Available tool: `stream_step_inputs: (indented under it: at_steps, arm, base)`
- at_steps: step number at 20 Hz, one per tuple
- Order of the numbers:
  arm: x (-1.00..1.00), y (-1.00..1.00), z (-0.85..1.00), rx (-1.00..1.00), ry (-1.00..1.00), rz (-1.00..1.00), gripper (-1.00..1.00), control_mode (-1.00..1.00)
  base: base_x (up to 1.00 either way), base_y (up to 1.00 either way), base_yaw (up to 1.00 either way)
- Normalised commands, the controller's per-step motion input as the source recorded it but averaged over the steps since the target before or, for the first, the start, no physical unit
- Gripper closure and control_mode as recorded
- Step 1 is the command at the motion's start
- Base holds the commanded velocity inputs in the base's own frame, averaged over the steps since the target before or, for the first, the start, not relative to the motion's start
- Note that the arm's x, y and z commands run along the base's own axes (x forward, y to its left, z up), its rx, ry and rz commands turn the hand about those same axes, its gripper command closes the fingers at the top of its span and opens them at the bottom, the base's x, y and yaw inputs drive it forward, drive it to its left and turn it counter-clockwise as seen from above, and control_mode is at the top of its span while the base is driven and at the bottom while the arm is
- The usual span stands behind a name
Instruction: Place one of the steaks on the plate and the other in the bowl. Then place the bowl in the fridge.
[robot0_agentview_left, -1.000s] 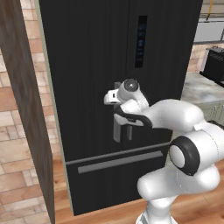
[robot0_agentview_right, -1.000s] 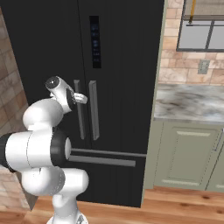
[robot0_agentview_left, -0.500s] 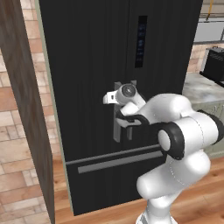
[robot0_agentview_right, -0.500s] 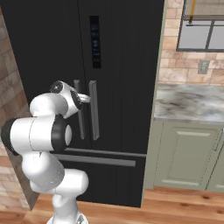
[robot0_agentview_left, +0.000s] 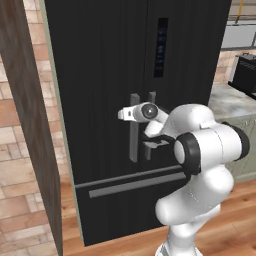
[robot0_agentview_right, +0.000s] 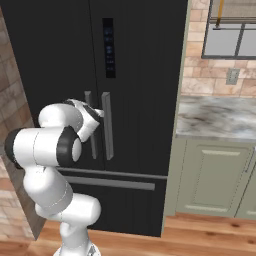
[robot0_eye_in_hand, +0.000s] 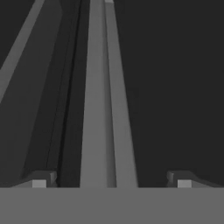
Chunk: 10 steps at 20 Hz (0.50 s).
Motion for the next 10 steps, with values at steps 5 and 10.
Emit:
stream_step_inputs:
  at_steps: [5,10]
  arm:
    - [0.55,0.0,-0.35,0.0,-0.09,0.04,-1.0,-1.0]
    - [0.63,0.0,-0.45,0.0,-0.08,0.06,1.0,-1.0]
  base:
    - [0.0,0.0,0.0]
    - [0.0,0.0,0.0]
